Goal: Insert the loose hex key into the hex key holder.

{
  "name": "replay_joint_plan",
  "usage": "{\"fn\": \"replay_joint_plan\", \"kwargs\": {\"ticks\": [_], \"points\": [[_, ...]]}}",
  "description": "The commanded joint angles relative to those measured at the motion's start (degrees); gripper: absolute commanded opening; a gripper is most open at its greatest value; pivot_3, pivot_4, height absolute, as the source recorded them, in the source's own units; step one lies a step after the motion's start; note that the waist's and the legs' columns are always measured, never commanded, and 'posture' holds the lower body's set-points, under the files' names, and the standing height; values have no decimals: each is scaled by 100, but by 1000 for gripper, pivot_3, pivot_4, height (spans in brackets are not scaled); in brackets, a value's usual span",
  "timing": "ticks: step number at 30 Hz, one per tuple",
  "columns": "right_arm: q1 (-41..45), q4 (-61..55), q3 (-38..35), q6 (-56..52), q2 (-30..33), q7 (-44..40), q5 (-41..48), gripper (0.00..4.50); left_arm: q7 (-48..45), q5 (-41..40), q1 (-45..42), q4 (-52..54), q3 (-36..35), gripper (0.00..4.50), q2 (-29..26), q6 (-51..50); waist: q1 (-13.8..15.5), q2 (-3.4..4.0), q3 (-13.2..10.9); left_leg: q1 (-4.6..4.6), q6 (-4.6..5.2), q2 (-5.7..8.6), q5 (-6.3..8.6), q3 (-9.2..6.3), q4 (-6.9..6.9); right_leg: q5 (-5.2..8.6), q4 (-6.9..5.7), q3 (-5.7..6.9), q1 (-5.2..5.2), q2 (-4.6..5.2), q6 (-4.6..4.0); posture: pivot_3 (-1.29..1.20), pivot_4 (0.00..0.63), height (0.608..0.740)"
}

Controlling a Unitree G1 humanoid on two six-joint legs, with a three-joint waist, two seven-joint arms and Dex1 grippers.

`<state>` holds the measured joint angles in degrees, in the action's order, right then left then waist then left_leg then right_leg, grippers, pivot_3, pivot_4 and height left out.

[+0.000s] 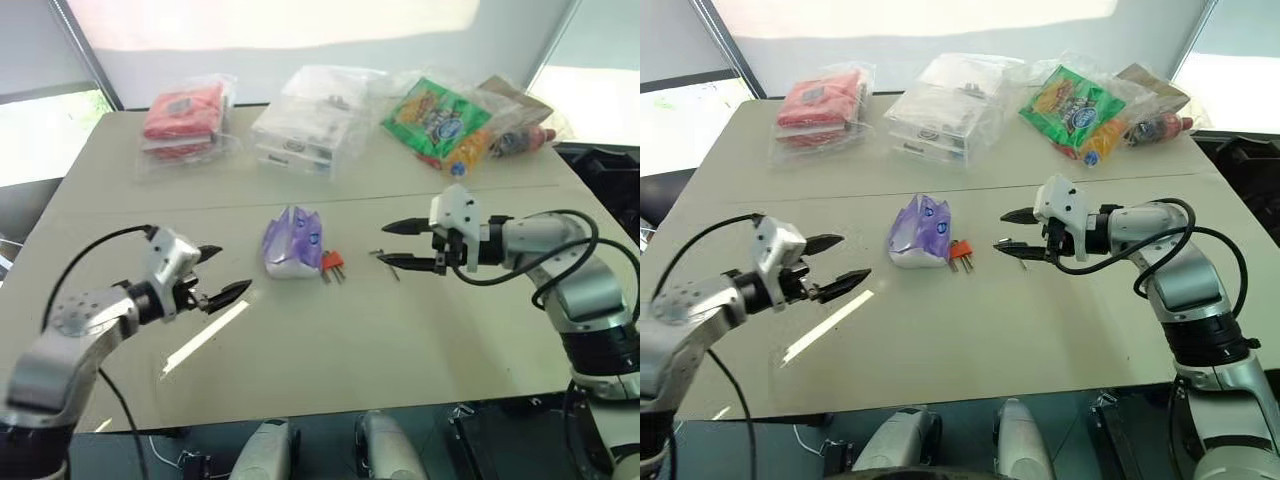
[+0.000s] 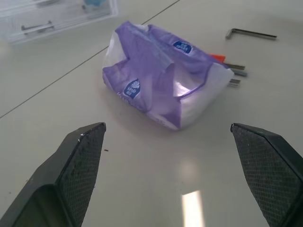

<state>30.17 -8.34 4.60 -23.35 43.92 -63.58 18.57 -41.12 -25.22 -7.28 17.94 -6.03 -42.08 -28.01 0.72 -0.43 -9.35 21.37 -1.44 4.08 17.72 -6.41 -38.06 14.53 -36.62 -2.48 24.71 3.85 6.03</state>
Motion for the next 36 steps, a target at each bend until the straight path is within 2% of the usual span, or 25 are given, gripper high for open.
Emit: {"fn": "replay_joint_plan", "kwargs": {"ticks": [1,7,26,29,35,36], "points": [[-63,-271,-111,12,9,123,9,2537,-98,395,-426,-619,292,4416,196,513,-3,-1,0,2,-1,0,0,-1,0,0,0,0,2,0,0,0,150,740],[-327,-530,-259,-75,65,328,44,2537,-363,836,-1067,-1671,823,4416,645,1047,-7,-1,-1,5,-4,1,-2,0,-1,-1,-1,2,6,0,1,0,150,740],[-372,-636,-298,-41,72,649,-31,2537,-618,1513,-1716,-2710,1315,4416,1261,1438,-5,-2,-1,5,-5,2,-3,2,-5,-1,-6,2,8,-2,2,0,150,740],[-337,-609,-278,-33,57,686,-35,2537,-596,1544,-1766,-2836,1297,3617,1325,1452,-6,-2,-1,5,-8,2,-5,2,-5,-1,-7,2,9,-3,2,0,150,740],[-333,-610,-252,-26,34,744,-42,2537,-511,1533,-1780,-2944,1210,458,1395,1444,-5,-3,0,4,-8,3,-5,2,-7,-1,-8,2,8,-3,3,0,150,740],[-339,-612,-247,-25,28,753,-43,2537,-475,1516,-1756,-2929,1175,38,1407,1436,-5,-3,0,4,-8,3,-5,2,-7,-1,-9,2,8,-3,3,0,150,740]]}}
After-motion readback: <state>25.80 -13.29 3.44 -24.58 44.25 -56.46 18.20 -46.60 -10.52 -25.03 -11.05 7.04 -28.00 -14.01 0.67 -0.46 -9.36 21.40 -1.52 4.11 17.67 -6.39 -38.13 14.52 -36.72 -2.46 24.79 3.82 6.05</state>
